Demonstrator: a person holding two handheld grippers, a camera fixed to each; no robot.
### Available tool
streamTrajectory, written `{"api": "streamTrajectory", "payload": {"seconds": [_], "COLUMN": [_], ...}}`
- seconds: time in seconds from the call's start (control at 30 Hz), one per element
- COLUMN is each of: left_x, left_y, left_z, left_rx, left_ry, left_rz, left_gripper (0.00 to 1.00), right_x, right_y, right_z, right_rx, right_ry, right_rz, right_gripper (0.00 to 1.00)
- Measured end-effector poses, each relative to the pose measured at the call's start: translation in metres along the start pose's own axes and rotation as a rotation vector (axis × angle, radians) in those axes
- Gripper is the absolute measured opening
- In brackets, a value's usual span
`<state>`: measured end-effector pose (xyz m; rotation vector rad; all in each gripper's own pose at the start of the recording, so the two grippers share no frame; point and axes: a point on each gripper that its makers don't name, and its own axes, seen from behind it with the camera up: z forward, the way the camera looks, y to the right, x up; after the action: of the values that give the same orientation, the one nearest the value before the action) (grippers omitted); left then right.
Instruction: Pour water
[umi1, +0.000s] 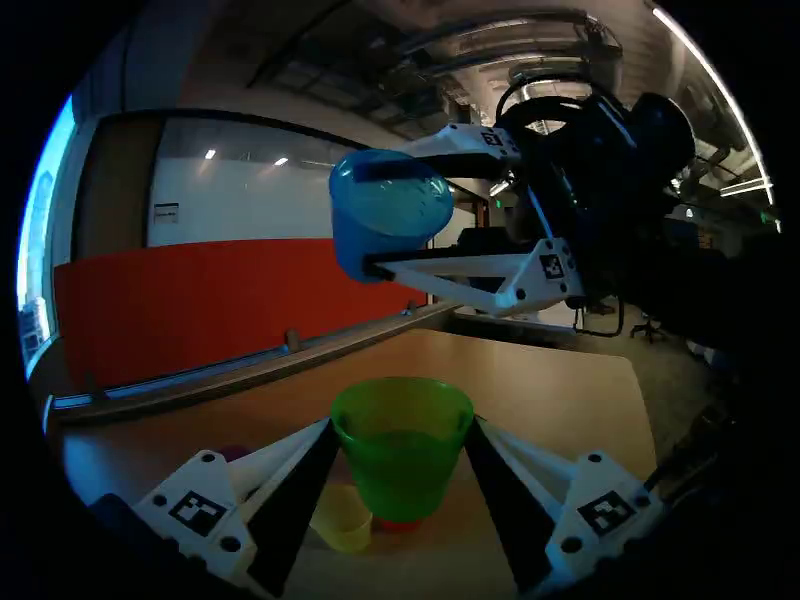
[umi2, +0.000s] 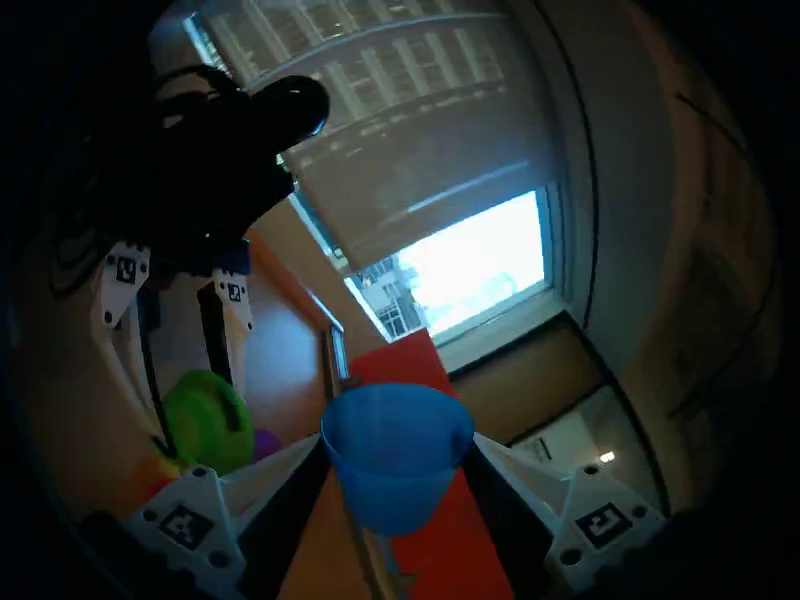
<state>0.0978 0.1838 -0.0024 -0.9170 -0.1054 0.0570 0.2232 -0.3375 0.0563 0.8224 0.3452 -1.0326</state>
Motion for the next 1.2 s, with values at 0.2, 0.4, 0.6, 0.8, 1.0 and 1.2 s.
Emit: {"api": "streamTrajectory", "payload": {"seconds": [0.2, 0.4, 0.6, 0.8, 1.0, 1.2], "left_x": [0.0, -0.001, -0.001, -0.003, -0.007, -0.014], "left_y": [-0.001, -0.002, -0.004, -0.006, -0.008, -0.009], "left_z": [0.0, 0.001, 0.001, 0.001, -0.001, -0.003], "left_rx": [0.005, 0.008, 0.014, 0.018, 0.023, 0.022], "left_ry": [-0.002, -0.007, -0.01, -0.022, -0.041, -0.077], "left_rz": [0.0, 0.002, 0.002, 0.003, 0.01, 0.024], "left_gripper": [0.86, 0.86, 0.86, 0.86, 0.86, 0.86], "right_x": [-0.003, -0.003, 0.003, 0.007, -0.001, -0.013], "right_y": [-0.013, -0.017, -0.019, -0.019, -0.023, -0.035], "right_z": [-0.006, -0.012, -0.017, -0.023, -0.029, -0.035], "right_rx": [0.024, 0.045, 0.079, 0.104, 0.116, 0.141], "right_ry": [0.006, 0.025, 0.045, 0.064, 0.047, 0.013], "right_rz": [0.212, 0.443, 0.667, 0.826, 0.888, 0.906], "right_gripper": [0.89, 0.89, 0.89, 0.89, 0.89, 0.89]}}
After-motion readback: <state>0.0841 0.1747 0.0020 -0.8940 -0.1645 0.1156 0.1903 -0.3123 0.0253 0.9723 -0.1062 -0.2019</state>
